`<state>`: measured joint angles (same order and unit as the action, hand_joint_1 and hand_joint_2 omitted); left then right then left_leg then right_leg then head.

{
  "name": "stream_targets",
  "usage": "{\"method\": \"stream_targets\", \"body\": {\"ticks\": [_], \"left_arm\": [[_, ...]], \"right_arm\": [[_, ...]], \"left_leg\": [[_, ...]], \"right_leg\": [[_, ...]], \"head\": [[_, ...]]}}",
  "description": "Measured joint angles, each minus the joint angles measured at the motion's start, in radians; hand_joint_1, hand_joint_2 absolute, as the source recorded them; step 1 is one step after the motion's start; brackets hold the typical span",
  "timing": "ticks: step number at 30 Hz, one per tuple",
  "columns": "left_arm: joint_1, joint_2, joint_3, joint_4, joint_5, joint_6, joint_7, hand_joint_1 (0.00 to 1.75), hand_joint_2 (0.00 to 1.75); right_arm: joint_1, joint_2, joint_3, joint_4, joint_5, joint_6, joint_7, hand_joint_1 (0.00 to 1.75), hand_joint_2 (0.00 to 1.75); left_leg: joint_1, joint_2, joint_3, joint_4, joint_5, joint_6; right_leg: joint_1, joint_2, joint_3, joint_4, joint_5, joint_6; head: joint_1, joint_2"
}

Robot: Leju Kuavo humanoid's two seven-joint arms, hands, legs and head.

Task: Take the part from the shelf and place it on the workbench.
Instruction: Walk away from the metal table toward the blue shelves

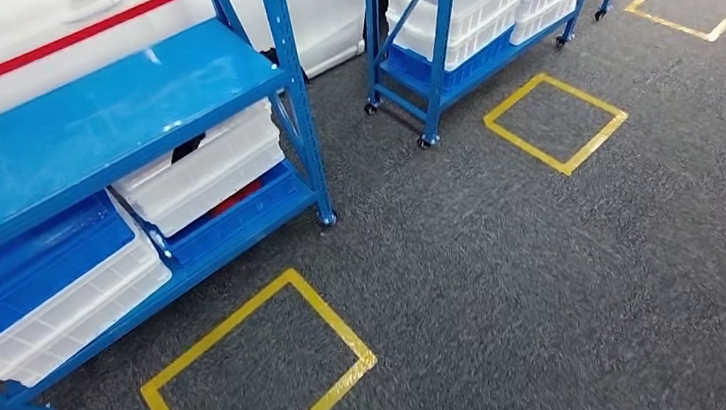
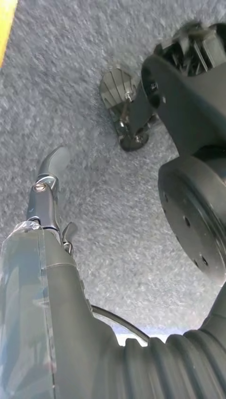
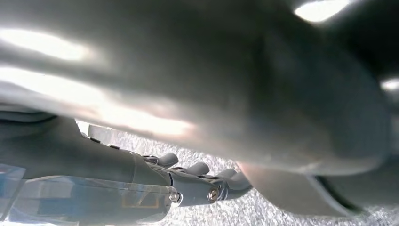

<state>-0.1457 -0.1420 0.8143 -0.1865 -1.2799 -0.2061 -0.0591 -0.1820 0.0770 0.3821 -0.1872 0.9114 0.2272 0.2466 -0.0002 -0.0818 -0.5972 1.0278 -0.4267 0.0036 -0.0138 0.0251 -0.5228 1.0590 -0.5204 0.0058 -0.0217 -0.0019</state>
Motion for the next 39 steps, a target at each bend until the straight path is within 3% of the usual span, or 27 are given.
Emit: {"method": "stream_targets", "body": {"ticks": [3,5,8,10,11,14,16,19,21,23,25,27,28,29,30,31,33,35,37,39], "left_arm": [[0.002,0.001,0.0,0.0,-0.008,-0.004,0.003,0.0,1.75],[0.0,0.001,0.0,0.0,-0.014,-0.007,0.004,0.0,1.75],[-0.005,0.0,0.0,0.0,-0.019,-0.011,0.005,0.0,1.75],[-0.005,0.0,0.0,0.0,-0.021,-0.012,0.005,0.0,1.75],[-0.005,0.0,0.0,0.0,-0.021,-0.012,0.006,0.0,1.75],[-0.005,0.002,0.0,0.0,-0.02,-0.01,0.007,0.0,1.75],[-0.008,0.002,0.0,0.0,-0.016,-0.007,0.008,0.0,1.75],[-0.006,0.002,0.0,0.0,-0.011,-0.002,0.01,0.0,1.75],[-0.005,0.004,0.001,0.0,-0.006,0.001,0.011,0.0,1.75],[-0.006,0.004,0.003,0.0,0.001,0.002,0.009,0.0,1.75],[-0.006,0.003,0.005,0.0,0.004,0.002,0.008,0.0,1.75],[-0.005,0.003,0.009,0.0,0.004,0.001,0.008,0.0,1.75],[-0.004,0.002,0.01,0.0,0.002,0.001,0.008,0.0,1.75],[-0.003,0.002,0.01,0.0,0.001,0.0,0.009,0.0,1.75],[-0.002,0.002,0.01,0.0,-0.001,0.0,0.009,0.0,1.75],[-0.002,0.002,0.01,0.0,-0.003,0.0,0.01,0.0,1.75],[-0.003,0.002,0.011,0.0,-0.005,-0.001,0.01,0.0,1.75],[-0.006,0.002,0.011,0.0,-0.005,-0.001,0.01,0.0,1.75],[-0.004,0.002,0.011,0.0,-0.005,-0.001,0.01,0.0,1.75],[0.002,0.003,0.011,0.0,-0.005,-0.001,0.01,0.0,1.75]], "right_arm": [[-0.002,0.002,0.0,-0.001,0.002,0.0,-0.001,0.0,0.0],[-0.001,0.005,0.0,-0.001,0.005,0.0,-0.002,0.0,0.0],[0.001,0.005,0.0,-0.001,0.007,0.0,-0.002,0.0,0.0],[0.002,0.005,0.0,-0.001,0.008,0.0,-0.002,0.0,0.0],[0.002,0.005,0.0,-0.001,0.008,0.0,-0.002,0.0,0.0],[0.003,0.007,0.0,-0.001,0.009,0.0,-0.003,0.0,0.0],[0.004,0.008,0.0,-0.001,0.011,-0.001,-0.004,0.0,0.0],[0.003,0.008,-0.001,-0.001,0.013,-0.002,-0.005,0.0,0.0],[0.003,0.008,-0.001,-0.001,0.013,-0.003,-0.005,0.0,0.0],[0.004,0.008,-0.001,-0.002,0.013,-0.005,-0.005,0.0,0.0],[0.004,0.007,-0.002,-0.002,0.013,-0.007,-0.005,0.0,0.0],[0.0,0.005,-0.003,-0.002,0.011,-0.008,-0.01,0.0,0.0],[-0.002,0.005,-0.004,-0.002,0.01,-0.008,-0.012,0.0,0.0],[-0.004,0.004,-0.006,-0.002,0.01,-0.009,-0.013,0.0,0.0],[-0.004,0.003,-0.006,-0.002,0.01,-0.01,-0.012,0.0,0.0],[-0.002,0.003,-0.007,-0.002,0.01,-0.01,-0.01,0.0,0.0],[0.005,0.002,-0.007,-0.002,0.012,-0.013,-0.006,0.0,0.0],[0.01,0.003,-0.007,-0.002,0.013,-0.015,-0.006,0.0,0.0],[0.01,0.004,-0.008,-0.002,0.013,-0.016,-0.007,0.0,0.0],[0.009,0.006,-0.008,-0.003,0.014,-0.016,-0.007,0.0,0.0]], "left_leg": [[0.001,0.001,-0.018,0.005,0.005,-0.017],[0.001,0.029,-0.034,0.041,-0.018,-0.025],[0.004,0.069,-0.116,0.22,-0.1,-0.034],[0.004,0.073,-0.147,0.289,-0.111,-0.033],[0.004,0.074,-0.135,0.267,-0.089,-0.029],[-0.006,0.078,-0.036,0.077,-0.004,-0.007],[-0.012,0.083,-0.003,0.011,0.0,-0.001],[-0.014,0.082,0.002,-0.003,-0.003,-0.008],[-0.017,0.08,0.005,-0.008,-0.006,0.005],[-0.01,0.076,0.021,-0.031,0.001,0.017],[-0.002,0.07,0.035,-0.051,0.009,0.022],[-0.001,0.061,0.037,-0.053,0.011,0.024],[0.0,0.054,0.037,-0.052,0.01,0.023],[0.001,0.047,0.037,-0.049,0.009,0.021],[0.003,0.037,0.036,-0.046,0.008,0.018],[0.005,0.025,0.036,-0.04,0.006,0.014],[0.008,0.002,0.027,-0.024,0.002,0.001],[0.008,-0.018,0.009,-0.01,0.004,-0.013],[0.009,-0.037,-0.004,-0.006,0.01,-0.023],[0.008,-0.008,-0.017,0.014,0.0,-0.03]], "right_leg": [[0.004,0.005,-0.006,-0.014,-0.005,-0.027],[0.004,-0.003,-0.003,-0.02,0.0,-0.04],[0.009,-0.022,-0.001,-0.022,0.001,-0.05],[0.013,-0.031,0.0,-0.022,0.0,-0.052],[0.015,-0.033,0.002,-0.022,-0.002,-0.053],[0.019,-0.039,0.01,-0.023,-0.008,-0.051],[0.019,-0.043,0.008,-0.023,-0.01,-0.046],[0.018,-0.044,0.007,-0.026,-0.009,-0.041],[0.017,-0.047,0.015,-0.037,-0.007,-0.031],[0.017,-0.047,0.026,-0.039,-0.011,-0.02],[0.017,-0.038,0.005,0.017,-0.048,-0.015],[0.016,-0.031,-0.051,0.138,-0.106,-0.009],[0.016,-0.03,-0.072,0.187,-0.12,-0.006],[0.015,-0.03,-0.078,0.208,-0.117,-0.003],[0.012,-0.029,-0.067,0.193,-0.096,-0.001],[0.008,-0.025,-0.04,0.14,-0.059,0.001],[0.0,0.016,0.012,0.028,-0.014,0.007],[-0.002,0.05,0.026,-0.02,-0.012,-0.003],[0.0,0.039,0.022,-0.024,-0.014,-0.022],[0.001,0.015,0.023,-0.026,-0.011,-0.034]], "head": [[0.0,0.0],[0.0,0.0],[0.0,0.0],[0.0,0.0],[0.0,0.0],[0.0,0.0],[0.0,0.0],[0.0,0.0],[0.0,0.0],[0.0,0.0],[0.0,0.0],[0.0,0.0],[0.0,0.0],[0.0,0.0],[0.0,0.0],[0.0,0.0],[0.0,0.0],[0.0,0.0],[0.0,0.0],[0.0,0.0]]}}
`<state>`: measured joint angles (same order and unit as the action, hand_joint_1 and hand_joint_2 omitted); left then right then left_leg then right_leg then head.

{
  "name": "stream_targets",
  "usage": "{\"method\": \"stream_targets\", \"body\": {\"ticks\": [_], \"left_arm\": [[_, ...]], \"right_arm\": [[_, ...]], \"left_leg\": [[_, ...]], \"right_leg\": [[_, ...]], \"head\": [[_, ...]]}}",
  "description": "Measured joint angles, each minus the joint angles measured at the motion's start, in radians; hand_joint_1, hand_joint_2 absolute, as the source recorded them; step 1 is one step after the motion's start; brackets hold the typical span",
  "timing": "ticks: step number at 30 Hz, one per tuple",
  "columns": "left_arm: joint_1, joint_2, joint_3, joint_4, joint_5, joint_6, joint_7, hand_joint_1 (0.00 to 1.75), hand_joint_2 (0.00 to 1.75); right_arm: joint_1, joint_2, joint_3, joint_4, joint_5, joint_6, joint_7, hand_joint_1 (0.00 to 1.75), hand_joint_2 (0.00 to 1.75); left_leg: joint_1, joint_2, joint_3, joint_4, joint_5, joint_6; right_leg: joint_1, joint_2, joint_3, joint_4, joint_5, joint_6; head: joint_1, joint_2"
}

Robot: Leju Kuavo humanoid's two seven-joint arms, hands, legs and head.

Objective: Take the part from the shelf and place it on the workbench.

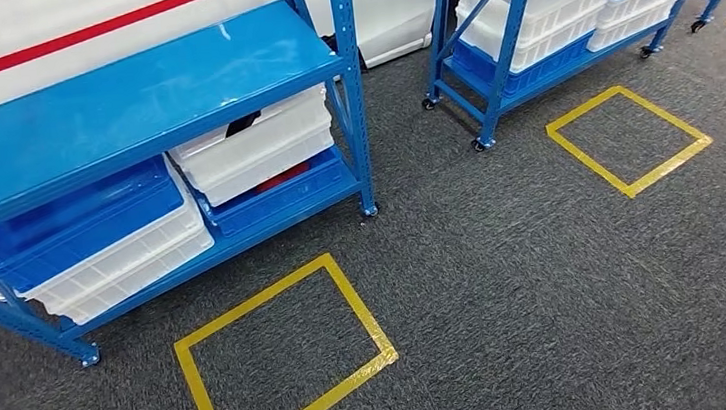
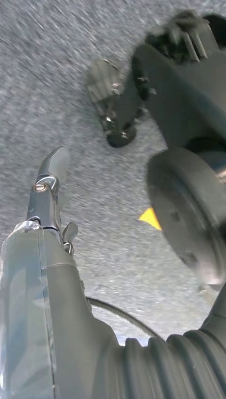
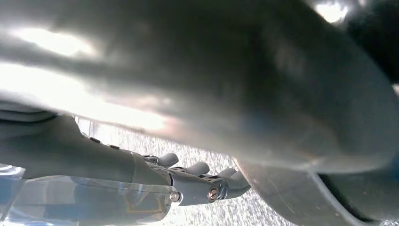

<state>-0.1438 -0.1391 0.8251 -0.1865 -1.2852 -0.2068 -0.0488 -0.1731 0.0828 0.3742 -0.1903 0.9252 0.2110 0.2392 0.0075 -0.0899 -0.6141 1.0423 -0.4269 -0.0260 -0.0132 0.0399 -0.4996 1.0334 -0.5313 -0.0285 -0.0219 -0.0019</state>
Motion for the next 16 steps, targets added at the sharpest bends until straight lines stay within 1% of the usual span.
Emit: {"method": "stream_targets", "body": {"ticks": [1,2,3,4,5,6,7,8,9,10,11,12,13,14,15,16], "left_arm": [[0.0,0.0,0.0,0.0,0.0,0.0,0.0,0.0,1.75],[-0.001,0.0,0.0,0.0,0.0,0.0,0.001,0.0,1.75],[-0.003,-0.001,0.0,0.0,0.0,0.0,0.001,0.0,1.75],[-0.005,-0.001,0.0,0.0,0.0,0.0,0.001,0.0,1.75],[-0.005,-0.002,0.0,0.0,0.0,0.0,0.001,0.0,1.75],[-0.004,-0.002,0.0,0.0,0.0,0.0,0.001,0.0,1.75],[-0.003,-0.002,0.0,0.0,0.001,0.0,0.001,0.0,1.75],[-0.003,-0.001,0.0,0.0,0.001,0.0,0.001,0.0,1.75],[-0.004,-0.001,0.0,0.0,0.001,0.0,0.0,0.0,1.75],[-0.006,0.0,0.0,0.0,0.002,0.0,0.0,0.0,1.75],[-0.008,0.0,0.0,0.0,0.002,0.0,-0.001,0.0,1.75],[-0.01,0.001,0.0,0.0,0.002,0.0,-0.001,0.0,1.75],[-0.01,0.001,0.0,0.0,0.002,0.0,-0.002,0.0,1.75],[-0.008,0.0,0.0,0.0,0.002,0.0,-0.002,0.0,1.75],[-0.006,0.0,0.0,0.0,0.002,0.0,-0.002,0.0,1.75],[-0.005,0.0,0.0,0.0,0.002,0.0,-0.003,0.0,1.75]], "right_arm": [[0.001,0.001,0.0,0.0,0.0,0.0,0.0,0.0,0.0],[0.002,0.001,0.0,0.0,0.001,0.0,0.0,0.0,0.0],[0.003,0.001,0.0,0.0,0.001,0.0,0.0,0.0,0.0],[0.004,0.001,0.0,0.0,0.002,0.001,0.0,0.0,0.0],[0.005,0.001,0.0,0.0,0.003,0.001,0.0,0.0,0.0],[0.006,0.001,0.0,0.0,0.004,0.001,0.0,0.0,0.0],[0.006,0.001,0.0,0.0,0.004,0.001,0.0,0.0,0.0],[0.006,0.001,0.0,0.0,0.005,0.001,0.0,0.0,0.0],[0.007,0.001,0.0,0.0,0.006,0.001,0.0,0.0,0.0],[0.009,0.001,0.0,0.0,0.007,0.001,0.0,0.0,0.0],[0.01,0.002,0.0,0.0,0.007,0.001,0.0,0.0,0.0],[0.011,0.002,0.0,0.0,0.008,0.001,0.0,0.0,0.0],[0.01,0.001,0.0,0.0,0.008,0.002,0.0,0.0,0.0],[0.008,0.001,-0.001,0.0,0.008,0.002,0.0,0.0,0.0],[0.007,0.0,-0.001,-0.001,0.008,0.002,0.0,0.0,0.0],[0.006,0.0,-0.001,-0.001,0.008,0.001,0.0,0.0,0.0]], "left_leg": [[-0.001,0.027,-0.017,0.033,-0.018,-0.003],[-0.002,0.058,-0.041,0.086,-0.045,-0.004],[-0.002,0.075,-0.073,0.153,-0.076,-0.006],[-0.002,0.081,-0.103,0.217,-0.099,-0.006],[-0.002,0.084,-0.123,0.259,-0.108,-0.004],[-0.002,0.085,-0.125,0.265,-0.098,0.0],[-0.005,0.088,-0.108,0.231,-0.069,0.006],[-0.009,0.099,-0.076,0.166,-0.034,0.016],[-0.016,0.119,-0.043,0.104,-0.01,0.026],[-0.024,0.138,-0.015,0.049,0.002,0.036],[-0.031,0.153,0.001,0.017,0.002,0.044],[-0.035,0.157,0.006,0.009,-0.005,0.048],[-0.037,0.149,0.009,-0.001,-0.005,0.051],[-0.034,0.139,0.012,-0.007,-0.005,0.052],[-0.03,0.128,0.019,-0.017,-0.003,0.052],[-0.027,0.122,0.023,-0.022,-0.002,0.053]], "right_leg": [[0.001,-0.014,0.0,-0.001,0.001,-0.006],[0.003,-0.028,0.0,-0.001,0.0,-0.01],[0.007,-0.043,0.0,-0.001,-0.001,-0.013],[0.01,-0.059,0.0,-0.001,-0.003,-0.016],[0.013,-0.073,0.001,-0.001,-0.005,-0.018],[0.017,-0.087,0.004,-0.001,-0.008,-0.02],[0.02,-0.1,0.009,-0.001,-0.012,-0.02],[0.023,-0.112,0.016,-0.001,-0.018,-0.02],[0.025,-0.124,0.022,-0.003,-0.022,-0.02],[0.027,-0.136,0.026,-0.004,-0.027,-0.017],[0.028,-0.148,0.028,-0.006,-0.03,-0.014],[0.029,-0.158,0.028,-0.008,-0.032,-0.01],[0.029,-0.169,0.031,-0.01,-0.033,-0.005],[0.029,-0.17,0.035,-0.012,-0.036,-0.001],[0.028,-0.151,0.038,-0.007,-0.041,0.005],[0.028,-0.144,0.041,-0.006,-0.043,0.008]], "head": [[0.0,0.0],[0.0,0.0],[0.0,0.0],[0.0,0.0],[0.0,0.0],[0.0,0.0],[0.0,0.0],[0.0,0.0],[0.0,0.0],[0.0,0.0],[0.0,0.0],[0.0,0.0],[0.0,0.0],[0.0,0.0],[0.0,0.0],[0.0,0.0]]}}
